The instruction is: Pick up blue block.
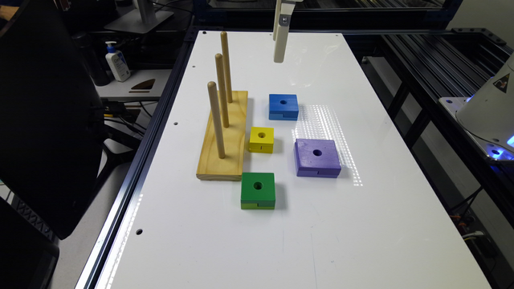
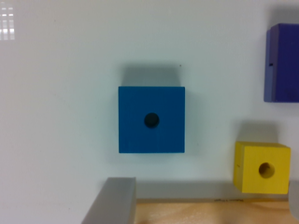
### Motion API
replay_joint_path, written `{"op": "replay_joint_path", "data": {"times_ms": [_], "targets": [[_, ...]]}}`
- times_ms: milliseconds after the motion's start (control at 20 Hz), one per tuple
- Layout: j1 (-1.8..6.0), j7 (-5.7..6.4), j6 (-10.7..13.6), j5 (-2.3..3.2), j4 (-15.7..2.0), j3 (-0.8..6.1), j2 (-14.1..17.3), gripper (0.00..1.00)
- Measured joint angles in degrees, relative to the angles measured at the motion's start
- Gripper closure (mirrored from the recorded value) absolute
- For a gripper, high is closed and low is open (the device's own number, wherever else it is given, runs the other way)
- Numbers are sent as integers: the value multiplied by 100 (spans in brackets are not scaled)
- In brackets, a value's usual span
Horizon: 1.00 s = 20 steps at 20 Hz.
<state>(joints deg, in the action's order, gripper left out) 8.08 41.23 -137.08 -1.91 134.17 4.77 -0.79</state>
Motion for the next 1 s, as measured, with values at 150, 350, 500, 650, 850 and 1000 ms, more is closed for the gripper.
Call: {"op": "replay_joint_path", "data": {"times_ms": [150,350,500,650,850,1000], "targets": [[0,0,3,1,1,0,7,0],[0,0,-35,5,2,0,148,0],[0,0,-177,11,-1,0,338,0],[0,0,-261,15,-4,0,450,0],[0,0,-359,18,-4,0,598,0],[0,0,-484,20,-4,0,732,0]]}}
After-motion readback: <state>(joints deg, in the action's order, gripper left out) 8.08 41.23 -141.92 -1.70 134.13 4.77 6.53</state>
